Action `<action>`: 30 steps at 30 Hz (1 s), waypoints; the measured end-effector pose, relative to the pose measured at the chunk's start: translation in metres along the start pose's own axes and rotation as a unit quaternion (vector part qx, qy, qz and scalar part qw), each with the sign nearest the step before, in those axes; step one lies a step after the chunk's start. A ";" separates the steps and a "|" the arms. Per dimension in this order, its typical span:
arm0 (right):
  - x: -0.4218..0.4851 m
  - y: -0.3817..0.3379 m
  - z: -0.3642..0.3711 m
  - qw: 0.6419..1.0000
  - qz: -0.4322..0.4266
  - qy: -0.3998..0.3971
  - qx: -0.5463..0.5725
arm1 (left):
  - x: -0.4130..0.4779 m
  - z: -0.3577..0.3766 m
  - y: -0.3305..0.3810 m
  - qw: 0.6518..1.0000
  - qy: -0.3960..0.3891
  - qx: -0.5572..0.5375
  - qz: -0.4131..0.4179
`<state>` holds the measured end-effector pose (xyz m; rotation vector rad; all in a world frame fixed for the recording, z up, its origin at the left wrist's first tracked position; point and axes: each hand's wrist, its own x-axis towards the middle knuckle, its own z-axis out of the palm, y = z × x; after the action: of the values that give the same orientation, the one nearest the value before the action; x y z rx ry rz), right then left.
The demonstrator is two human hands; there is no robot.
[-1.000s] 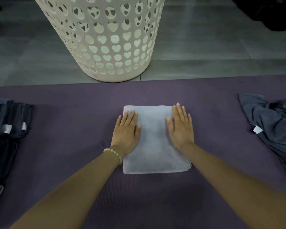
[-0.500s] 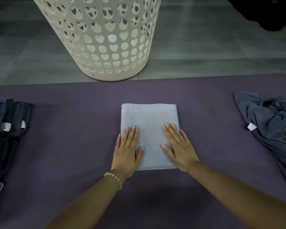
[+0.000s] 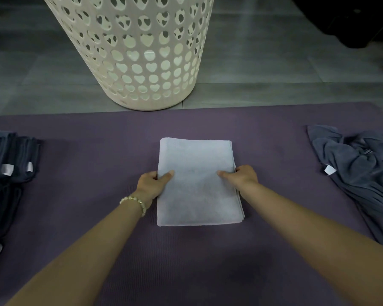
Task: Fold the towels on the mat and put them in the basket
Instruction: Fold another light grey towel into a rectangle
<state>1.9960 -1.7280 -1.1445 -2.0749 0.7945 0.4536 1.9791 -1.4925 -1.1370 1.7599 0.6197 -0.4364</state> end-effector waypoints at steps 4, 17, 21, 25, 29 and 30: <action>-0.005 -0.008 -0.006 0.999 0.011 -0.016 -0.028 | 0.002 -0.009 -0.006 0.999 -0.019 -0.034 -0.037; -0.007 -0.019 -0.014 0.971 0.079 -0.202 0.101 | 0.002 -0.013 -0.008 0.993 -0.035 -0.076 -0.080; -0.018 -0.030 -0.007 0.954 0.074 -0.245 0.155 | 0.006 -0.021 -0.010 0.987 -0.046 -0.116 -0.104; -0.026 -0.030 -0.007 0.924 0.079 -0.292 0.235 | 0.008 -0.029 -0.006 0.981 -0.079 -0.131 -0.119; -0.028 -0.034 -0.008 0.920 0.068 -0.304 0.237 | 0.013 -0.036 0.004 0.974 -0.126 -0.149 -0.118; -0.027 -0.037 -0.009 0.921 0.065 -0.302 0.236 | 0.015 -0.037 0.010 0.971 -0.153 -0.146 -0.115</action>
<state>2.0015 -1.7087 -1.1026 -1.3267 0.5889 0.8324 1.9959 -1.4561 -1.1282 1.3134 0.6331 -0.7241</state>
